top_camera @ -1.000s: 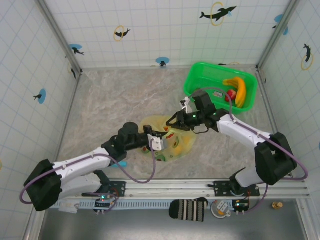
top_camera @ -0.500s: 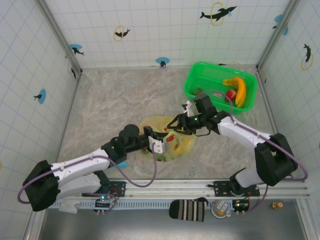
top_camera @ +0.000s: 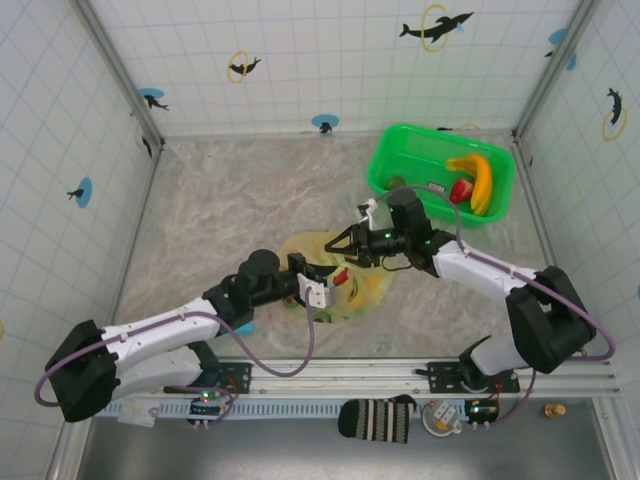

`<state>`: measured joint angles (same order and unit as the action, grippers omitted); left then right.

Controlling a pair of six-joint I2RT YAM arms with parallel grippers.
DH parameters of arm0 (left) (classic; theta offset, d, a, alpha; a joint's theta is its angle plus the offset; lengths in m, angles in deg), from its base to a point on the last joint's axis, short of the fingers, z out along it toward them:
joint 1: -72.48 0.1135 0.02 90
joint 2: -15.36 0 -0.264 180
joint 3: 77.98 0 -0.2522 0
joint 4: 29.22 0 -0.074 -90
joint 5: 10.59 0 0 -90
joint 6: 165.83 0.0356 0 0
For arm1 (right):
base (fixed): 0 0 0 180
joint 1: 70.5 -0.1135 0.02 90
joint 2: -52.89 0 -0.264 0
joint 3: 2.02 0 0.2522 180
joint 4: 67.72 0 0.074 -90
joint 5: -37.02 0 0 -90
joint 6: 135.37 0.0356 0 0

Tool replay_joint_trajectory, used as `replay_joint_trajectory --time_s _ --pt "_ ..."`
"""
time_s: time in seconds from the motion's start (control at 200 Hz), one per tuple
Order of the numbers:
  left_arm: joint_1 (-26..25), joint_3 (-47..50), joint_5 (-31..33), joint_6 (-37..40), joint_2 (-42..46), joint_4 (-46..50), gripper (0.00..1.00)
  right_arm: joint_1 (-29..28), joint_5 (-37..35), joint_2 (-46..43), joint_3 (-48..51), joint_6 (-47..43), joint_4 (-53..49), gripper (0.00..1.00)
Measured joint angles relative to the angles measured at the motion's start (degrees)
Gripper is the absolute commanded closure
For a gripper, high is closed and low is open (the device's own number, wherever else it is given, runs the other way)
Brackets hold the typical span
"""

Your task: Place the fake fruits into the plastic bag and tie a complex knot

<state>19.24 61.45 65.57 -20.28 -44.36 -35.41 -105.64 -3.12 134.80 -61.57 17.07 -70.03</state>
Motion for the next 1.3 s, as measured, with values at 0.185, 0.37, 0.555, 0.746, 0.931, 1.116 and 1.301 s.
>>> replay_joint_trajectory --time_s 0.185,0.37,0.555,0.746,0.931,1.116,1.301 --pt "0.02 0.00 0.00 0.00 0.00 0.02 1.00 0.00 -0.15 -0.90 0.11 2.84 4.11 0.81" --pt "0.02 0.17 0.33 0.00 0.07 0.02 1.00 0.04 -0.74 -1.90 0.46 3.50 5.92 1.00" --pt "0.00 0.35 0.61 0.00 0.31 0.17 1.00 0.68 -1.68 -3.13 1.20 2.14 5.11 0.88" --pt "-0.42 0.63 1.27 0.31 0.59 0.22 1.00 1.92 -3.85 -4.04 1.18 -2.27 0.02 0.91" --pt "-0.94 0.79 1.99 1.44 0.59 0.22 1.00 1.77 -4.26 -4.37 1.18 -4.42 -1.51 0.82" --pt "-1.49 0.96 2.95 2.29 0.59 0.22 1.00 1.81 -5.20 -4.66 1.18 -6.34 -3.54 0.68" --pt "-2.03 0.96 3.54 3.19 0.59 0.20 1.00 0.46 -5.22 -3.45 1.18 -8.11 -4.90 0.60"
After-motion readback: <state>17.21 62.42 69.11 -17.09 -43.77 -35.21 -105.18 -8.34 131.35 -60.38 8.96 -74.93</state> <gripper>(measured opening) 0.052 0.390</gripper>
